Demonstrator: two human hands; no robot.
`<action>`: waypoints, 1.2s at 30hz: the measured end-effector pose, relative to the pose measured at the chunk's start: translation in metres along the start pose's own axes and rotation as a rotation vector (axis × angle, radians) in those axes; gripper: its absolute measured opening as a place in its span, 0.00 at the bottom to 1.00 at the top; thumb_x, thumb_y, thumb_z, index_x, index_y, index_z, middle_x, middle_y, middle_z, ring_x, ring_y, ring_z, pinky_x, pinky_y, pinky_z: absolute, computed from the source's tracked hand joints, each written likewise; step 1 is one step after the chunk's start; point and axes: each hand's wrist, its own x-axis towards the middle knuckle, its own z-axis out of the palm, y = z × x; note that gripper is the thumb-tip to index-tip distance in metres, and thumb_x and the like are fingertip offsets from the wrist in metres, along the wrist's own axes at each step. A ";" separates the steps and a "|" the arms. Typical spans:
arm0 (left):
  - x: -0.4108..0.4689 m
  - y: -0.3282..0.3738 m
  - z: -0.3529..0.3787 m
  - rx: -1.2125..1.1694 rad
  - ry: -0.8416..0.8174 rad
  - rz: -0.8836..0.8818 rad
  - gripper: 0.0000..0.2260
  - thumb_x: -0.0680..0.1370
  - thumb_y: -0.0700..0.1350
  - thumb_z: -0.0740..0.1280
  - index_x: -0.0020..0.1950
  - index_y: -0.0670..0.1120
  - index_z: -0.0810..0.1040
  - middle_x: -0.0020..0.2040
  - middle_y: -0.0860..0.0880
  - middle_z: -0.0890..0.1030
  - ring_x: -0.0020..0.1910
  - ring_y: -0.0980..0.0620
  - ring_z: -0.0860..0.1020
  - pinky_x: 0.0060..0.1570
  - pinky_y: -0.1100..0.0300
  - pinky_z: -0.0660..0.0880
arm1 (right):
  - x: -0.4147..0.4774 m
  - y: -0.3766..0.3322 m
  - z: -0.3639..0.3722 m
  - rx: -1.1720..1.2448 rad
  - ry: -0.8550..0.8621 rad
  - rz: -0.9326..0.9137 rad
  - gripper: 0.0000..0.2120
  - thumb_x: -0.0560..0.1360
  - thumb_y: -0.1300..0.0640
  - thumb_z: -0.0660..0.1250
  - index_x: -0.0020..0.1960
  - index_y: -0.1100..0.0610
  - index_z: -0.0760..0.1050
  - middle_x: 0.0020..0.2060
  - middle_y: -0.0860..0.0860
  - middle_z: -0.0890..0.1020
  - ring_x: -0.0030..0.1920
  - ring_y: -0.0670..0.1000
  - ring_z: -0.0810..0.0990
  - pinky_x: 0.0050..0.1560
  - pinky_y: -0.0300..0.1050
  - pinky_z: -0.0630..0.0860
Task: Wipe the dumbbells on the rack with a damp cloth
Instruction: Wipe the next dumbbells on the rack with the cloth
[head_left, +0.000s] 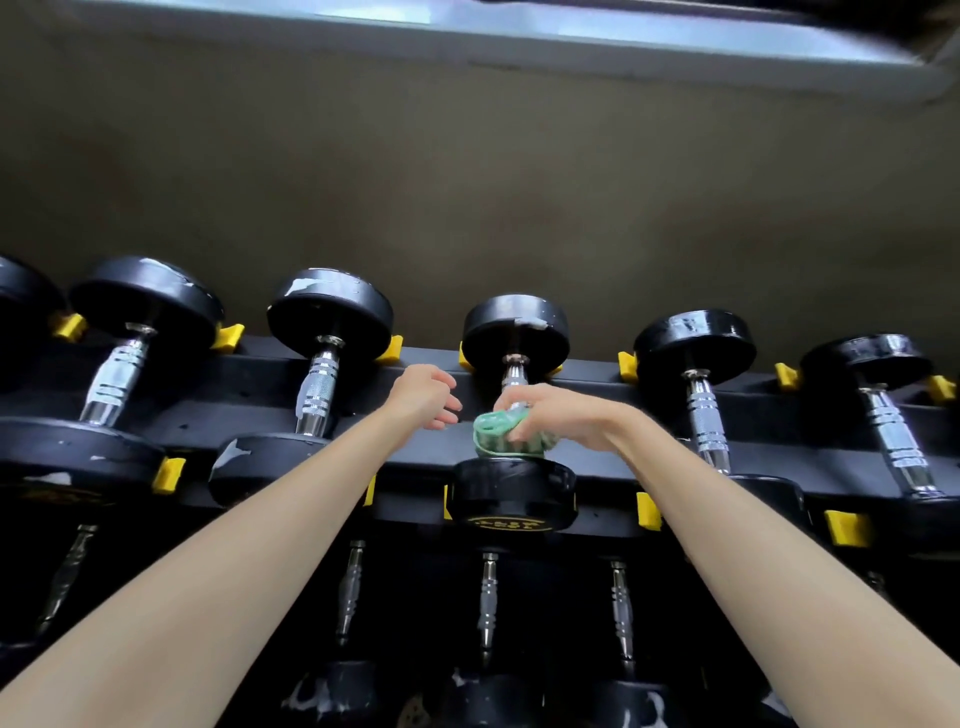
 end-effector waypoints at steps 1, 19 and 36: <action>-0.004 0.001 0.002 0.008 -0.030 -0.006 0.13 0.77 0.34 0.52 0.54 0.42 0.74 0.43 0.42 0.81 0.34 0.50 0.78 0.37 0.60 0.76 | -0.006 0.006 -0.003 0.071 0.021 0.019 0.11 0.74 0.66 0.62 0.49 0.51 0.73 0.49 0.49 0.72 0.47 0.48 0.69 0.42 0.41 0.64; -0.044 -0.021 0.006 0.007 -0.170 -0.073 0.09 0.78 0.36 0.57 0.53 0.42 0.74 0.36 0.47 0.81 0.38 0.52 0.77 0.41 0.61 0.74 | -0.054 0.094 0.035 1.400 0.782 -0.038 0.17 0.80 0.65 0.56 0.68 0.64 0.66 0.60 0.60 0.75 0.50 0.55 0.78 0.44 0.48 0.75; -0.058 -0.025 0.001 -0.100 -0.194 -0.083 0.08 0.80 0.37 0.54 0.45 0.44 0.70 0.39 0.47 0.79 0.43 0.50 0.76 0.44 0.60 0.74 | -0.051 0.013 0.064 0.219 0.858 0.081 0.16 0.78 0.59 0.57 0.64 0.57 0.70 0.56 0.54 0.77 0.57 0.54 0.74 0.51 0.45 0.68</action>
